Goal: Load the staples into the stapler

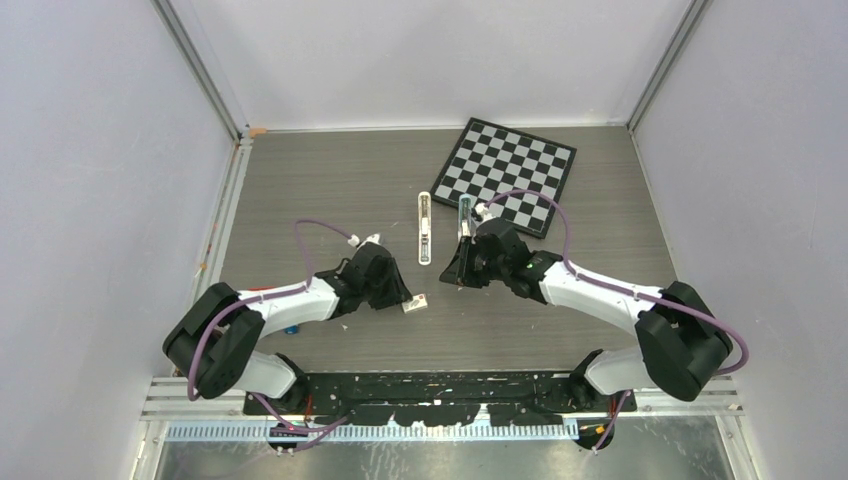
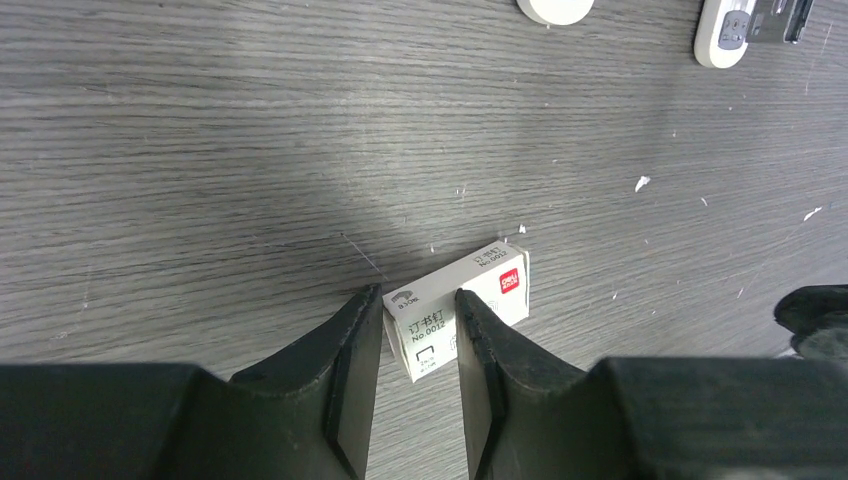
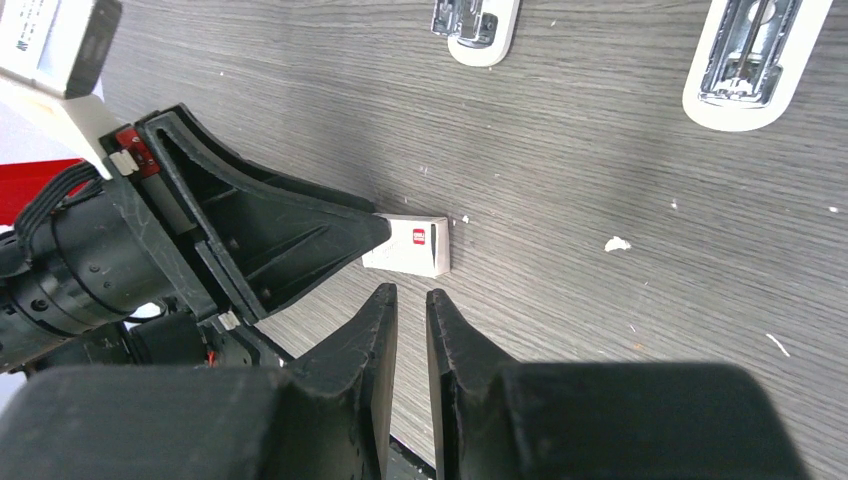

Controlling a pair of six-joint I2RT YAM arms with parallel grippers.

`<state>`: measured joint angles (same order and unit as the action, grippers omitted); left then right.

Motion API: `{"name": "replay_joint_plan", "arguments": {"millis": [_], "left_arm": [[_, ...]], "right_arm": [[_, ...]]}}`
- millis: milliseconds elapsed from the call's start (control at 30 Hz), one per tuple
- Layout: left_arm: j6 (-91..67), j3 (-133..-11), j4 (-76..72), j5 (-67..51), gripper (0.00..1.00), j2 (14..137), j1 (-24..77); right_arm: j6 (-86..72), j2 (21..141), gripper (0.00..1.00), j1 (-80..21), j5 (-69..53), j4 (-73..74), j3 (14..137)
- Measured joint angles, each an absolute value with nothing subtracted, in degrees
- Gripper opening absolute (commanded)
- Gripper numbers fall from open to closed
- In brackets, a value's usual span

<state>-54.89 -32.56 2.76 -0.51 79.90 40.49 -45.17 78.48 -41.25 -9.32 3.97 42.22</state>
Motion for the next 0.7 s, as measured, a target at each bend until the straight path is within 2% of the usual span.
{"name": "replay_joint_plan", "arguments": {"millis": [233, 333, 567, 700], "left_arm": [[-54.59, -32.56, 2.61, -1.28, 0.32, 79.92, 41.28], [-54.54, -32.58, 2.63, -1.39, 0.34, 80.01, 42.13], [-49.87, -34.46, 5.74, -1.72, 0.57, 79.44, 43.46], [-42.87, -34.72, 7.84, -1.41, 0.64, 74.85, 43.48]], "right_arm": [[-44.73, 76.6, 0.22, -41.23, -8.8, 4.08, 41.04], [-44.42, 75.7, 0.23, -41.23, -8.4, 4.78, 40.18], [-43.64, 73.23, 0.34, -41.23, -7.99, 5.65, 39.68], [-43.97, 71.55, 0.41, -40.69, -7.77, 5.61, 39.09]]}}
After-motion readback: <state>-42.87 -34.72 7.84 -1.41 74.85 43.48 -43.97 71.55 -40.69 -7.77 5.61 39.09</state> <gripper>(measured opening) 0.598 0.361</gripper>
